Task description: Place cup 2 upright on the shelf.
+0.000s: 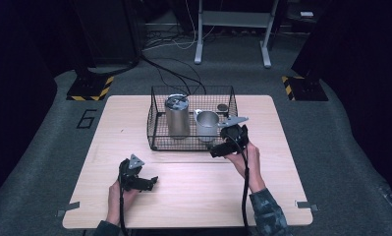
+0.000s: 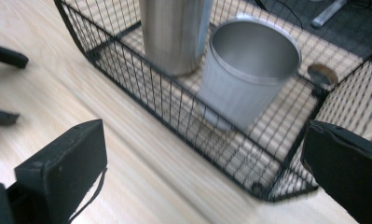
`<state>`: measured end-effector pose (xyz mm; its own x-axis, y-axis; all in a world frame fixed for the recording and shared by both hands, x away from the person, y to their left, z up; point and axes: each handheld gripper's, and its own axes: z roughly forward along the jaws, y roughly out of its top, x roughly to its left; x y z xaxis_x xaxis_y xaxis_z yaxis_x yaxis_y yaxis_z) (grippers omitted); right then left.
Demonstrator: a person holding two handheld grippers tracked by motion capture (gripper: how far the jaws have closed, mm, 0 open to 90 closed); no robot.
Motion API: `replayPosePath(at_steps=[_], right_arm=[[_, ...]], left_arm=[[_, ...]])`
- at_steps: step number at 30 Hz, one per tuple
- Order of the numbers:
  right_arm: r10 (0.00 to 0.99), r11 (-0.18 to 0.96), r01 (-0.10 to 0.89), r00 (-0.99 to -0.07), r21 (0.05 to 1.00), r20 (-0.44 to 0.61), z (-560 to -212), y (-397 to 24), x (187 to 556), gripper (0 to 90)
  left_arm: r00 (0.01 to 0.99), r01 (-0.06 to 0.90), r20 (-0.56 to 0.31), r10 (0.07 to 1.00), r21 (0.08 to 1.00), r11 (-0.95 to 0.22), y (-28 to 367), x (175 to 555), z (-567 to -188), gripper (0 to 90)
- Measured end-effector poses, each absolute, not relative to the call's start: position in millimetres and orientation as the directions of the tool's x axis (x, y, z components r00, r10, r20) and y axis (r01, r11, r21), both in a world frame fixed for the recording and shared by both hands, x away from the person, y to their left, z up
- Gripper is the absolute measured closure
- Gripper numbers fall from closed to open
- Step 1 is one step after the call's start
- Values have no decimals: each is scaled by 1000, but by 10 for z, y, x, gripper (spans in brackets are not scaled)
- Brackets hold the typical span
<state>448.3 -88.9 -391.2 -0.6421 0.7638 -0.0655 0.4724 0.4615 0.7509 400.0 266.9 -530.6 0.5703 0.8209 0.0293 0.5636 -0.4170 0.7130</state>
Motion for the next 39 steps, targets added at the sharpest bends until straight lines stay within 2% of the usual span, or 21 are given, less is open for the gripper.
replayPosePath(at_steps=[7,19,36,39], right_arm=[[789,427,500,-613,753,-41,-4167,-1157,4287,3],[868,348,583,-496,734,-18,-4633,-1685,3989,0],[931,256,678,-365,689,13,-5240,-2312,3760,0],[938,243,669,-347,703,6,-5283,-2428,3739,0]], left_arm=[[570,564,29,821,713,-417,2669,4000,-5306,3],[569,565,29,822,713,-416,2668,4000,-5306,3],[567,569,30,824,709,-417,2665,4003,-5302,3],[567,568,30,823,709,-417,2665,4005,-5302,3]])
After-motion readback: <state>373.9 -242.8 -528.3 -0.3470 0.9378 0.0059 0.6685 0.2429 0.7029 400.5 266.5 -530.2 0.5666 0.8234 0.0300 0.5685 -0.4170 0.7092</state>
